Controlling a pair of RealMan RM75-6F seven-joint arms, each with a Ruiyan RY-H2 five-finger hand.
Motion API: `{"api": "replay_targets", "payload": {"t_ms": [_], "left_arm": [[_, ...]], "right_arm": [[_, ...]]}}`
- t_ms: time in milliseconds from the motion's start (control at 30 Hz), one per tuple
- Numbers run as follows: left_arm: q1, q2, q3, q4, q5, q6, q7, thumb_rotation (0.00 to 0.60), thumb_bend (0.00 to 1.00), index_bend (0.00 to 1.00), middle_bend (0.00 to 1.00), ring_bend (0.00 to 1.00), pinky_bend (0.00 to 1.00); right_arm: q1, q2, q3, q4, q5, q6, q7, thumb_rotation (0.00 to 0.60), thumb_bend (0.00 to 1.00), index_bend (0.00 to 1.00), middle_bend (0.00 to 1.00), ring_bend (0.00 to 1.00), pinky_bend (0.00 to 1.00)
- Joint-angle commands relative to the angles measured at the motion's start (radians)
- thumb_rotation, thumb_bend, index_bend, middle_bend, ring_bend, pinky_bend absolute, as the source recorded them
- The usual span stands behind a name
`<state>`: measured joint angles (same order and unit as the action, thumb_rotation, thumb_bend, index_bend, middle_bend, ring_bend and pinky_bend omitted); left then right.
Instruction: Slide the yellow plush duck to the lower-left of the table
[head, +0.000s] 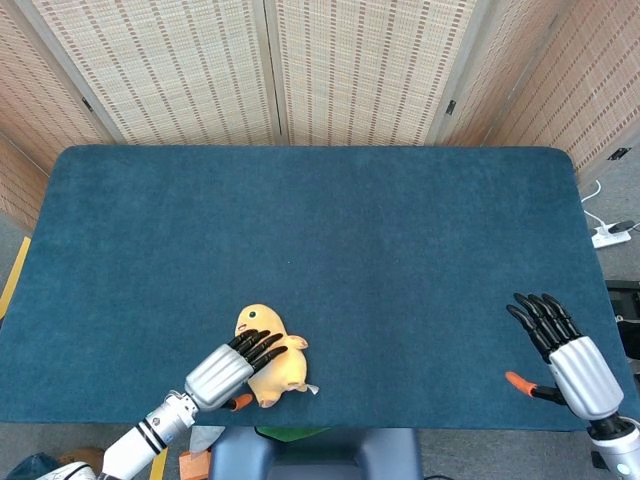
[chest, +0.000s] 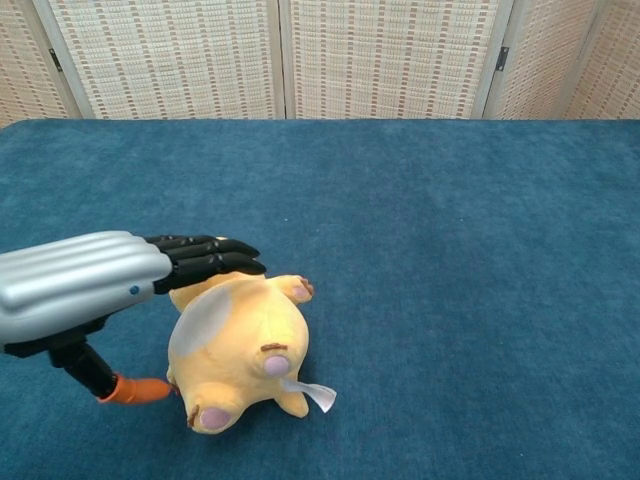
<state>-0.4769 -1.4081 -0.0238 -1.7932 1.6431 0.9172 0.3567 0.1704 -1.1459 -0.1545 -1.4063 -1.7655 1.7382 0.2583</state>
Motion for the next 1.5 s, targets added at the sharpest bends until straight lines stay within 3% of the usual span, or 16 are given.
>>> {"api": "replay_targets", "payload": {"t_ms": [33, 200, 267, 333, 433, 500, 700, 833, 1033, 1200, 1333, 1500], "left_arm": [[-0.026, -0.037, -0.005, 0.005, -0.037, -0.031, 0.027, 0.6, 0.25, 0.0, 0.0, 0.0, 0.11], [-0.045, -0.065, -0.007, 0.019, -0.062, -0.05, 0.051, 0.6, 0.25, 0.0, 0.0, 0.0, 0.13], [-0.056, -0.085, -0.008, 0.034, -0.073, -0.054, 0.074, 0.6, 0.25, 0.0, 0.0, 0.0, 0.17], [-0.063, -0.112, -0.008, 0.069, -0.089, -0.056, 0.086, 0.6, 0.26, 0.05, 0.03, 0.01, 0.27], [-0.044, -0.171, -0.012, 0.136, -0.071, 0.024, 0.101, 0.6, 0.38, 0.25, 0.25, 0.19, 0.54], [-0.027, -0.207, -0.005, 0.184, -0.046, 0.084, 0.09, 0.6, 0.48, 0.43, 0.46, 0.37, 0.74], [-0.003, -0.26, 0.027, 0.292, 0.072, 0.243, 0.003, 0.6, 0.64, 0.69, 0.75, 0.63, 0.96], [0.014, -0.235, 0.047, 0.304, 0.118, 0.312, 0.002, 0.6, 0.7, 0.72, 0.79, 0.66, 0.99], [0.075, -0.09, 0.067, 0.302, 0.192, 0.497, -0.021, 0.6, 0.7, 0.72, 0.8, 0.67, 1.0], [0.145, 0.012, 0.086, 0.387, 0.19, 0.619, -0.092, 0.6, 0.7, 0.72, 0.8, 0.67, 1.0], [0.196, 0.026, 0.114, 0.514, 0.147, 0.642, -0.2, 0.6, 0.7, 0.72, 0.8, 0.67, 1.0], [0.23, -0.027, 0.13, 0.652, 0.11, 0.642, -0.366, 0.6, 0.69, 0.71, 0.8, 0.67, 1.0]], "right_arm": [[0.002, -0.002, 0.009, -0.001, 0.001, -0.018, -0.001, 0.6, 0.03, 0.0, 0.0, 0.0, 0.0], [0.007, -0.004, 0.015, -0.005, 0.001, -0.047, -0.004, 0.6, 0.03, 0.0, 0.0, 0.0, 0.0], [0.01, -0.005, 0.018, -0.007, -0.002, -0.065, -0.008, 0.6, 0.03, 0.0, 0.0, 0.0, 0.0], [0.012, -0.002, 0.018, -0.01, -0.004, -0.08, -0.004, 0.6, 0.04, 0.0, 0.0, 0.0, 0.0], [0.011, 0.0, 0.025, -0.013, -0.002, -0.09, -0.002, 0.6, 0.04, 0.0, 0.0, 0.0, 0.0], [0.009, 0.0, 0.029, -0.013, -0.002, -0.094, -0.003, 0.6, 0.04, 0.0, 0.0, 0.0, 0.0], [0.006, -0.001, 0.036, -0.02, -0.005, -0.112, -0.011, 0.6, 0.04, 0.0, 0.0, 0.0, 0.0], [0.002, -0.003, 0.041, -0.024, -0.007, -0.117, -0.017, 0.6, 0.04, 0.0, 0.0, 0.0, 0.0], [-0.005, -0.001, 0.043, -0.028, -0.01, -0.126, -0.022, 0.6, 0.04, 0.0, 0.0, 0.0, 0.0], [-0.011, -0.003, 0.047, -0.039, -0.02, -0.123, -0.035, 0.6, 0.04, 0.0, 0.0, 0.0, 0.0], [-0.016, -0.006, 0.046, -0.05, -0.029, -0.126, -0.047, 0.6, 0.04, 0.0, 0.0, 0.0, 0.0], [-0.016, -0.017, 0.054, -0.059, -0.025, -0.14, -0.07, 0.6, 0.04, 0.0, 0.0, 0.0, 0.0]]}}
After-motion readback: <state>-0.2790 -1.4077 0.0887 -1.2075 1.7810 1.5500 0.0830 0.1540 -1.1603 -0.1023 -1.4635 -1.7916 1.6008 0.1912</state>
